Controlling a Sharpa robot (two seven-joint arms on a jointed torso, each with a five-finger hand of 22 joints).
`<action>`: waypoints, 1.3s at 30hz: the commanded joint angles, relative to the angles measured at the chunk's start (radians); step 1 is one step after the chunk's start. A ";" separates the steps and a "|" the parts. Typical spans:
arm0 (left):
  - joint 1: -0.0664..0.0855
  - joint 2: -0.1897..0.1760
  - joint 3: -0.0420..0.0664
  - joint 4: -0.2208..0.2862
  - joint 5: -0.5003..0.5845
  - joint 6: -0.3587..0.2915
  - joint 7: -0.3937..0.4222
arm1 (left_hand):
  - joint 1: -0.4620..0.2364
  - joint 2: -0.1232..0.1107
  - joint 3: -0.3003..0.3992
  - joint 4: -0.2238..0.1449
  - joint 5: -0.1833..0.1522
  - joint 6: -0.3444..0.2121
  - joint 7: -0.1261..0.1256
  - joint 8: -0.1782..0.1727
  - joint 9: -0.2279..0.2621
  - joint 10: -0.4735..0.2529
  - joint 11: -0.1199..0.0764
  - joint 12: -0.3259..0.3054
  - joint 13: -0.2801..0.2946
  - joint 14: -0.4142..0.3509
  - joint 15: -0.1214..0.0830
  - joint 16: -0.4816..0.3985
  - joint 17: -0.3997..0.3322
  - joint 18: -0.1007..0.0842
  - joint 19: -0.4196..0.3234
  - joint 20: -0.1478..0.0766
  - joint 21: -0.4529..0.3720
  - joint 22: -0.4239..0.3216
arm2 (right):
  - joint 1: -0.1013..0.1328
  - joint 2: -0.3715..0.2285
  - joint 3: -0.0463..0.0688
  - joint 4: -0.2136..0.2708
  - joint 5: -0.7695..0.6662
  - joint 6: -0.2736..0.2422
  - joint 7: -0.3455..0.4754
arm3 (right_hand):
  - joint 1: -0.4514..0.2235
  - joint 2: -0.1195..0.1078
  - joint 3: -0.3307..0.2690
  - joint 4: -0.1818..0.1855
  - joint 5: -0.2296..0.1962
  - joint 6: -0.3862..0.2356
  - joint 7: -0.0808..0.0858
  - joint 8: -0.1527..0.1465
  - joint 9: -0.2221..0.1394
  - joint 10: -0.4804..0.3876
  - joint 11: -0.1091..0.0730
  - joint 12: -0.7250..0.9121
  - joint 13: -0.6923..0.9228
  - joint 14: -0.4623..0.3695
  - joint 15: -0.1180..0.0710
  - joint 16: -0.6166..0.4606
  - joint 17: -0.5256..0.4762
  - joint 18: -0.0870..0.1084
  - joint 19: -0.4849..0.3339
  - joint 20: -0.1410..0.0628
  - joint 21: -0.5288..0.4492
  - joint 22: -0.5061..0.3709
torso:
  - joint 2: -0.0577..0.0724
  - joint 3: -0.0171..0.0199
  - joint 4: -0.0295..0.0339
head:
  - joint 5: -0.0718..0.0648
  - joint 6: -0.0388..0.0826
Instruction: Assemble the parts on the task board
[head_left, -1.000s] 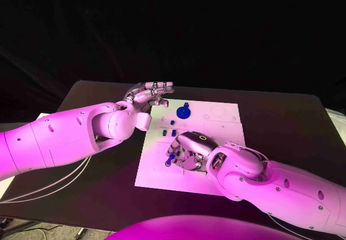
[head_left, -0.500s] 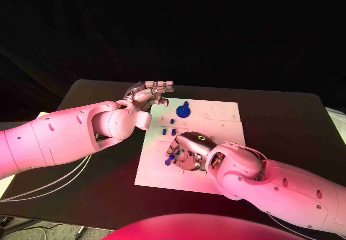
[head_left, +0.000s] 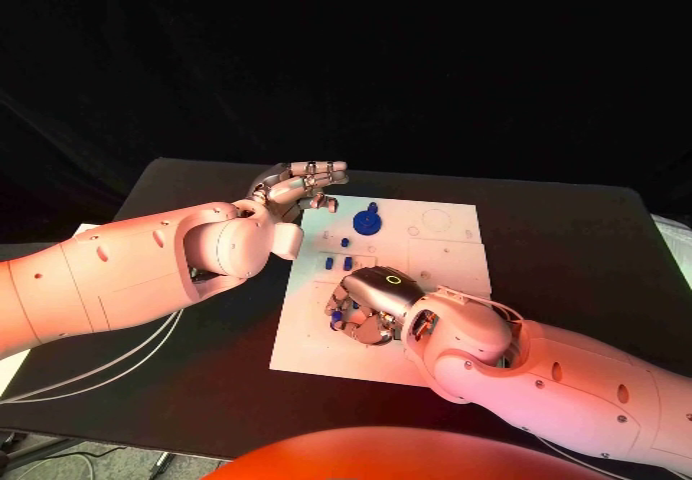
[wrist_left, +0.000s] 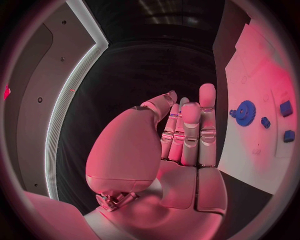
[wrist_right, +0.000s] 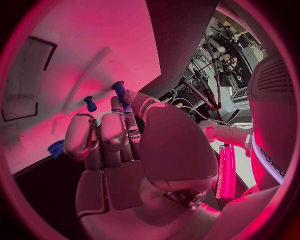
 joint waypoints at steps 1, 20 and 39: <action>0.000 0.001 0.001 0.002 0.003 0.019 0.003 | -0.008 0.001 -0.006 0.001 0.003 -0.009 -0.001 0.005 0.001 -0.007 0.001 0.003 0.001 -0.007 0.001 0.005 -0.001 0.019 -0.002 0.006 -0.006 -0.002 | -0.006 0.002 -0.007 -0.004 -0.031 0.020 -0.013 | -0.029 -0.033 -0.026 0.006 0.013 -0.056 0.010 -0.012 -0.010 -0.075 0.017 -0.020 -0.006 -0.005 0.016 -0.026 -0.032 0.005 -0.025 0.007 -0.023 -0.034 | -0.001 -0.0004 0.0000 | 0.001 0.000; 0.000 -0.010 0.000 0.004 0.002 0.025 -0.004 | -0.008 0.001 -0.006 0.001 0.003 -0.009 -0.001 0.005 0.001 -0.007 0.001 0.003 0.001 -0.007 0.001 0.005 -0.001 0.019 -0.002 0.006 -0.006 -0.002 | -0.025 -0.190 0.050 0.176 0.107 -0.254 -0.007 | 0.027 0.007 -0.321 0.057 0.019 -0.175 0.034 0.008 -0.001 -0.182 0.035 0.127 0.006 -0.045 0.028 -0.171 -0.212 0.046 -0.115 0.026 -0.188 -0.262 | -0.003 -0.0003 -0.0100 | -0.002 0.008; -0.004 -0.019 -0.003 0.009 -0.006 0.039 -0.007 | -0.007 0.003 -0.006 0.000 0.003 -0.010 0.000 0.007 0.002 -0.010 0.001 0.007 0.002 -0.009 0.001 0.005 -0.003 0.019 -0.002 0.007 -0.007 -0.002 | -0.033 -0.490 0.103 0.271 0.203 -0.118 -0.275 | -0.133 0.021 -0.545 0.224 0.098 -0.068 -0.043 0.065 0.015 0.194 -0.060 0.894 0.806 0.056 -0.053 0.253 0.323 -0.048 0.122 -0.040 0.133 0.223 | -0.010 0.0000 -0.0540 | -0.062 0.037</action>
